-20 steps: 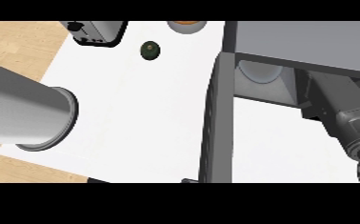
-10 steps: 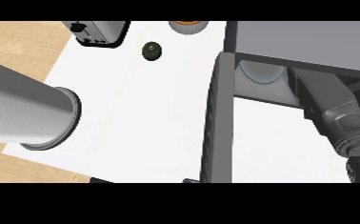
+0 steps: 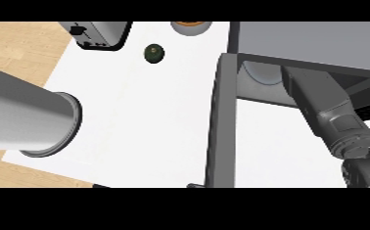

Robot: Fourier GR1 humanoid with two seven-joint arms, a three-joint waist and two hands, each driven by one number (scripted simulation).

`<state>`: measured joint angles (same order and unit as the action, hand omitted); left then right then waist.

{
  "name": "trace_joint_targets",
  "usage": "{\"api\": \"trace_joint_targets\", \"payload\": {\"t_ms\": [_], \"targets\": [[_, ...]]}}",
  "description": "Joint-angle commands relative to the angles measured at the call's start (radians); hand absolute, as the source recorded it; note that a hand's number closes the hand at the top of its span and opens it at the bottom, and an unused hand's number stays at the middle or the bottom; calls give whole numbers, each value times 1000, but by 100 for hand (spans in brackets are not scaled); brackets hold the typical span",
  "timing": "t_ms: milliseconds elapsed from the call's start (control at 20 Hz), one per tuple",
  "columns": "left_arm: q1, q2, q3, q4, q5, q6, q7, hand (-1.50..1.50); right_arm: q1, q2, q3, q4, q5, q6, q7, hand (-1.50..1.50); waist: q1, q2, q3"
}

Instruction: Pick up the milk, place it into the microwave and close the microwave

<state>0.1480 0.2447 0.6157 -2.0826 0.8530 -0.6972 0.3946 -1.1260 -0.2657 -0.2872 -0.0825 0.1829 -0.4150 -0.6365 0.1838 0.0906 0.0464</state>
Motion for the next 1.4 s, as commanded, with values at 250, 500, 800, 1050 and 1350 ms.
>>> {"api": "trace_joint_targets", "payload": {"t_ms": [250,500,800,1050,1350], "targets": [[9,-39,-30,34,-47,-27,-7,-150,-78,21,-12,-15,-9,-90,32,-150,-41,-38,-45],[38,-90,-42,34,-106,-61,-28,-150,-55,3,19,12,19,-25,24,-150,-57,-42,-45],[95,-154,-103,33,-105,-156,-58,-150,7,5,-6,6,-11,68,-14,-150,-93,-58,-45],[98,-200,-198,36,-150,-207,-43,-150,56,26,-38,-16,-54,306,-74,-150,-133,-67,-44],[129,-217,-264,89,-239,-323,-48,-150,120,86,-87,-42,-122,464,-116,-150,-168,-85,-46]]}}
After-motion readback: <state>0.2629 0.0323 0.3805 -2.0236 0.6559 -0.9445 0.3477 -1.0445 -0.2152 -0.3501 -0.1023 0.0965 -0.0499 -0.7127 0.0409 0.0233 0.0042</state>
